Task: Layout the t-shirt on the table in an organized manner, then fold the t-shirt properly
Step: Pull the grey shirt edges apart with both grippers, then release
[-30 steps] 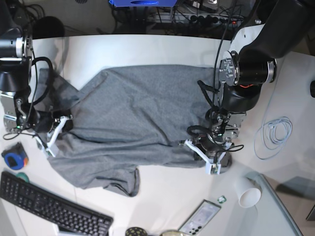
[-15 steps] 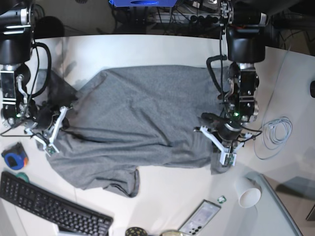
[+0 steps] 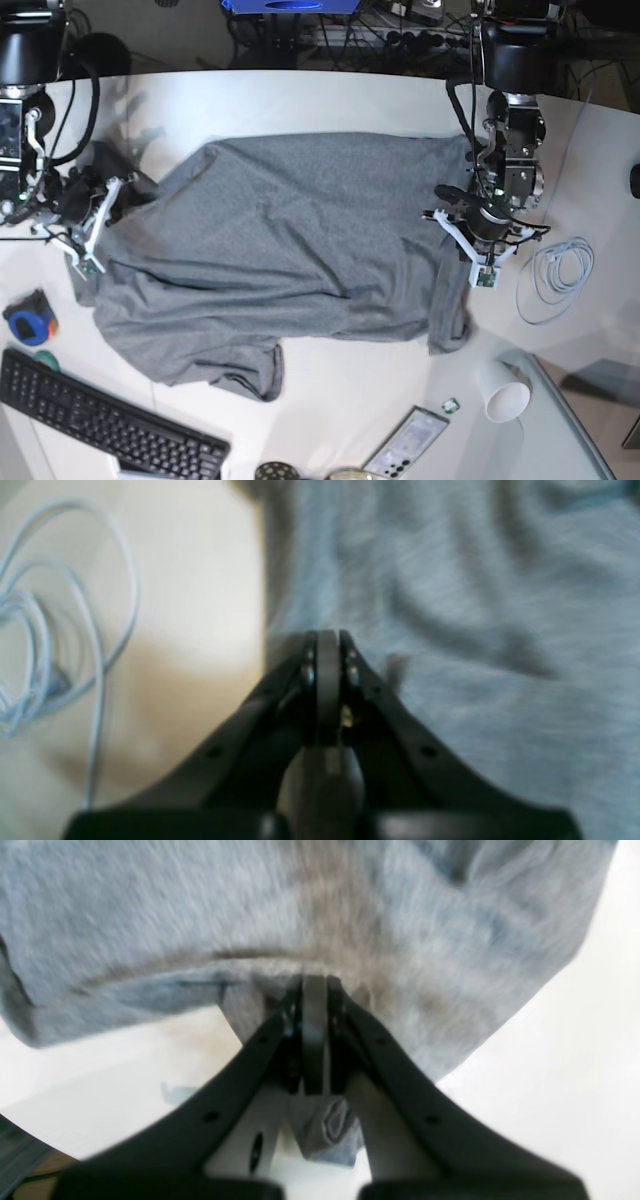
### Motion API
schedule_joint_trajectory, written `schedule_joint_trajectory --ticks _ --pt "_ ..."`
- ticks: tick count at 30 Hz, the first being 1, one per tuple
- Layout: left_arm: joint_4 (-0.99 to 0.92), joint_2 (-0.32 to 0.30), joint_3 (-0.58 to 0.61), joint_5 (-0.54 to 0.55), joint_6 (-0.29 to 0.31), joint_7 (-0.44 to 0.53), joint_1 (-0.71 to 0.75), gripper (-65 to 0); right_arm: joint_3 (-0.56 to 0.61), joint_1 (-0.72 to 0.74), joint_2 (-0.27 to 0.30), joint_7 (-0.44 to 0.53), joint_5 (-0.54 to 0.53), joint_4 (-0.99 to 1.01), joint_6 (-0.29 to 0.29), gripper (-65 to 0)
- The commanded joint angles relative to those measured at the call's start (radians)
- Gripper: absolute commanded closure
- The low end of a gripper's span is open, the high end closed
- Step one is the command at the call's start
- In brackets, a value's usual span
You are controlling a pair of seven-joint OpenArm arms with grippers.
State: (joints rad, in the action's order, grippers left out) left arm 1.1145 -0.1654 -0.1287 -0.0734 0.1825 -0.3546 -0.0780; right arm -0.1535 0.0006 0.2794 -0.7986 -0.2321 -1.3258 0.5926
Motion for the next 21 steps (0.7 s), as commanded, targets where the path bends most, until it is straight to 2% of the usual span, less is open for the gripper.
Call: schedule_joint_trajectory --ticks 1,4,13,17,21 --pt "-0.021 -0.006 -0.001 0.004 -0.004 0.036 -0.033 0.0 -0.002 0.014 0.011 0.015 -0.010 0.010 -0.001 -1.4" --pt "-0.141 -0.006 0.005 0.002 -0.004 0.108 -0.085 0.0 -0.007 0.029 0.011 0.028 -0.010 0.088 -0.001 -1.4" --pt "-0.457 0.002 0.010 0.007 -0.004 0.237 -0.297 0.0 -0.001 0.227 0.013 0.227 -0.006 0.524 -0.001 -1.4" --pt "-0.471 0.002 0.010 0.010 -0.004 0.236 -0.340 0.0 0.001 0.298 0.016 0.270 -0.006 0.609 -0.001 -1.4" --pt "-0.342 -0.004 0.001 0.013 -0.004 0.228 -0.306 0.0 -0.005 0.309 0.021 0.264 -0.006 0.561 -0.001 -1.4"
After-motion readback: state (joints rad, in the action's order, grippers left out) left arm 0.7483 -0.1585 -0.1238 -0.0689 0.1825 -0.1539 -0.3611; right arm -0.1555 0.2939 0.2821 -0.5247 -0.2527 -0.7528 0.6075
